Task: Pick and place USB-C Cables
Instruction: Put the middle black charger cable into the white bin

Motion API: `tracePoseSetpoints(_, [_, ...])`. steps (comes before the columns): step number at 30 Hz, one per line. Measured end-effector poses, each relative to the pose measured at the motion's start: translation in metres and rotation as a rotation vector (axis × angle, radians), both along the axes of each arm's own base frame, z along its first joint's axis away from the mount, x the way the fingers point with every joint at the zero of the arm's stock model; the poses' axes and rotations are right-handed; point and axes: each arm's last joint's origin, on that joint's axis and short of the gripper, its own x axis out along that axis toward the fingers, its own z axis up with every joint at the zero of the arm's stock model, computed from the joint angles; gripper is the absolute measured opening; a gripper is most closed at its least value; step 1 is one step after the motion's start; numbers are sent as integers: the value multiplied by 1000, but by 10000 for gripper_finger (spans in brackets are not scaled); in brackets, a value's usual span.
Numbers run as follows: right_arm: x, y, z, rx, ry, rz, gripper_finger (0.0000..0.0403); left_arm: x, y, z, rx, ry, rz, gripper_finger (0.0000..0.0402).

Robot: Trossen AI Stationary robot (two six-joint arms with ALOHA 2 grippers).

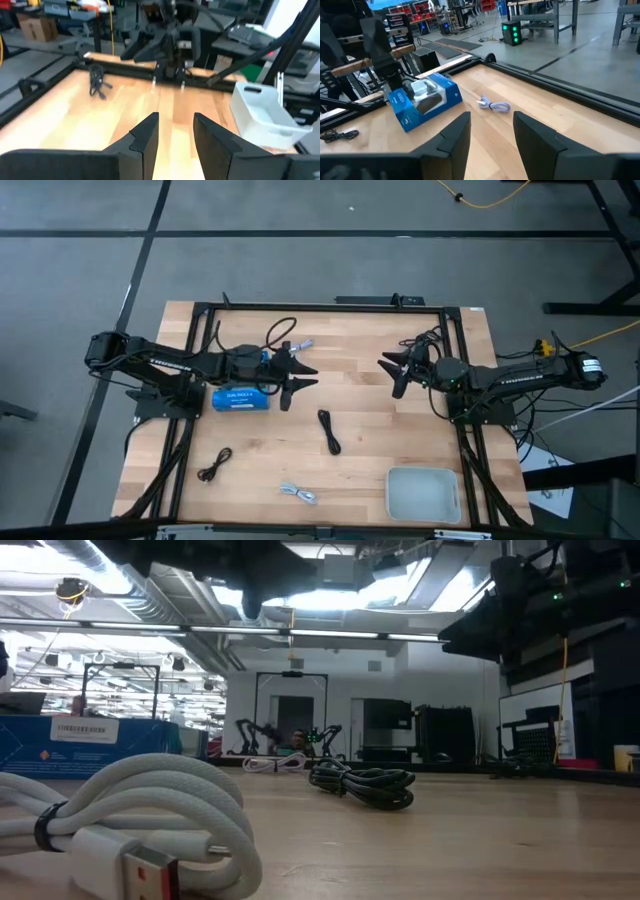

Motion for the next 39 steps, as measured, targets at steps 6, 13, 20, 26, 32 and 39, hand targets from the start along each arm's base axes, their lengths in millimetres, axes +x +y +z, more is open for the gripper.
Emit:
tracePoseSetpoints(6, [0, 0, 0, 0, 0, 0, 153, -2, 1, -9, -1, 93, 3, 115])
tracePoseSetpoints(13, [0, 0, -1, 0, 9, 0, 153, -4, 10, -15, -4, 156, 42, 115])
tracePoseSetpoints(20, [0, 0, -3, 0, 27, 0, 153, -4, 13, -15, -12, 163, 56, 115])
tracePoseSetpoints(26, [0, 0, -3, 1, 27, -3, 153, -4, 13, -15, -12, 162, 54, 115])
tracePoseSetpoints(32, [0, 0, -2, -13, 31, 0, 153, -4, 13, -16, -13, 162, 54, 115])
tracePoseSetpoints(39, [0, 0, -1, -89, 57, 12, 153, -4, 13, -16, -13, 162, 54, 115])
